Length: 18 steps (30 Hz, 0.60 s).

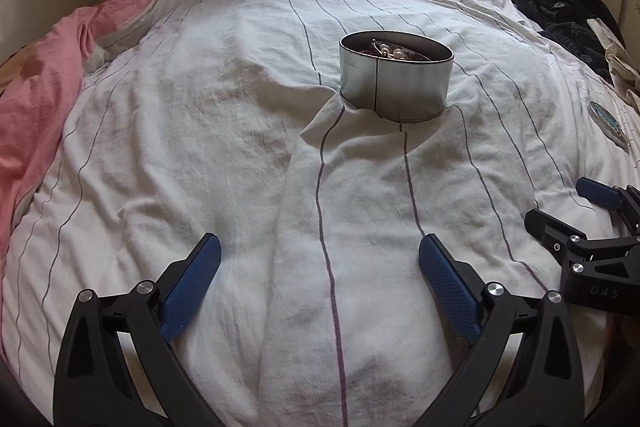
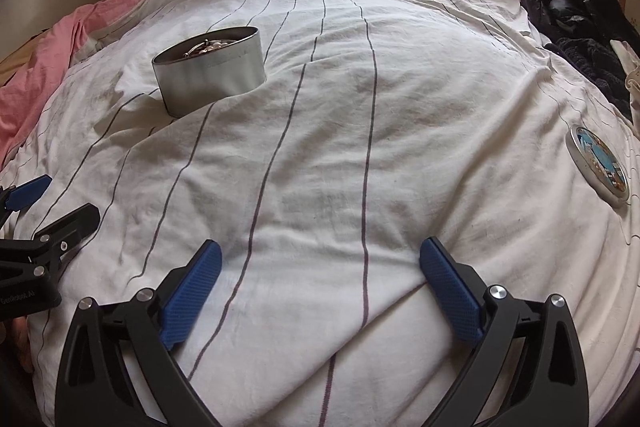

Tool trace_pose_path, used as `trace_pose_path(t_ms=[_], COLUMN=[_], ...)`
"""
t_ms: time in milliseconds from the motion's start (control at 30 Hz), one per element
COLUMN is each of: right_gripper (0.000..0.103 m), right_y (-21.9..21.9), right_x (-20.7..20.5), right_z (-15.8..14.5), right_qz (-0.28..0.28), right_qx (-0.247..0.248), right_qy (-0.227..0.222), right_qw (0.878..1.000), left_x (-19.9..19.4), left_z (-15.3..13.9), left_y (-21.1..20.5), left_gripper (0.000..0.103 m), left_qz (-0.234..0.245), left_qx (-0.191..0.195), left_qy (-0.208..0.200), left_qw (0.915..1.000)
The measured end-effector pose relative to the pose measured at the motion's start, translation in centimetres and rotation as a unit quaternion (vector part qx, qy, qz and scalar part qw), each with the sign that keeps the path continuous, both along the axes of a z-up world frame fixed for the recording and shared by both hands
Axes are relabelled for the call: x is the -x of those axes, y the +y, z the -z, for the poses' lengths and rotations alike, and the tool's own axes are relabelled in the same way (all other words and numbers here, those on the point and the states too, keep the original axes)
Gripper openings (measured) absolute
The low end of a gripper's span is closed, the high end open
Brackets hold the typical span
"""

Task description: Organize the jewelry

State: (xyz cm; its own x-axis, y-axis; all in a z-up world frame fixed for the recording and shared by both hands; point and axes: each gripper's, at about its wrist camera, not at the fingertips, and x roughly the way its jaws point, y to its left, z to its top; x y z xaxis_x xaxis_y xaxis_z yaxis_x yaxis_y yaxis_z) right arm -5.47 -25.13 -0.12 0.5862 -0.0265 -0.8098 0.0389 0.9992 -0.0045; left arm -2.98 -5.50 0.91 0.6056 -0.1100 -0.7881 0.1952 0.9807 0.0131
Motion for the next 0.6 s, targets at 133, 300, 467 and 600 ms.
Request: trace_pose_path(t_ms=[133,300,467,600], right_gripper=[0.096,0.096,0.096,0.096], right_y=[-0.43,-0.26,0.42,0.39], right_x=[0.19,0.46,0.5,0.42], right_z=[0.04,-0.08,-0.14,-0.06], right_qz=[0.01,0.011,0.012,0.012], right_qx=[-0.02,-0.019,0.005,0.005], right_qy=[0.004,-0.001,-0.004,-0.002], right_qw=[1.0,1.0,1.0,1.0], left_x=[-0.06,-0.11,-0.52,-0.64], left_z=[0.17,0.26,0.63,0.69], left_y=[-0.14,-0.05,-0.17,-0.24], left_gripper=[0.096,0.096,0.096,0.096], left_qz=[-0.002,-0.001,-0.002,-0.002], left_qx=[-0.004,-0.002,-0.005,-0.005], left_qy=[0.004,0.001,0.01,0.013], left_qw=[1.0,1.0,0.9999,0.9999])
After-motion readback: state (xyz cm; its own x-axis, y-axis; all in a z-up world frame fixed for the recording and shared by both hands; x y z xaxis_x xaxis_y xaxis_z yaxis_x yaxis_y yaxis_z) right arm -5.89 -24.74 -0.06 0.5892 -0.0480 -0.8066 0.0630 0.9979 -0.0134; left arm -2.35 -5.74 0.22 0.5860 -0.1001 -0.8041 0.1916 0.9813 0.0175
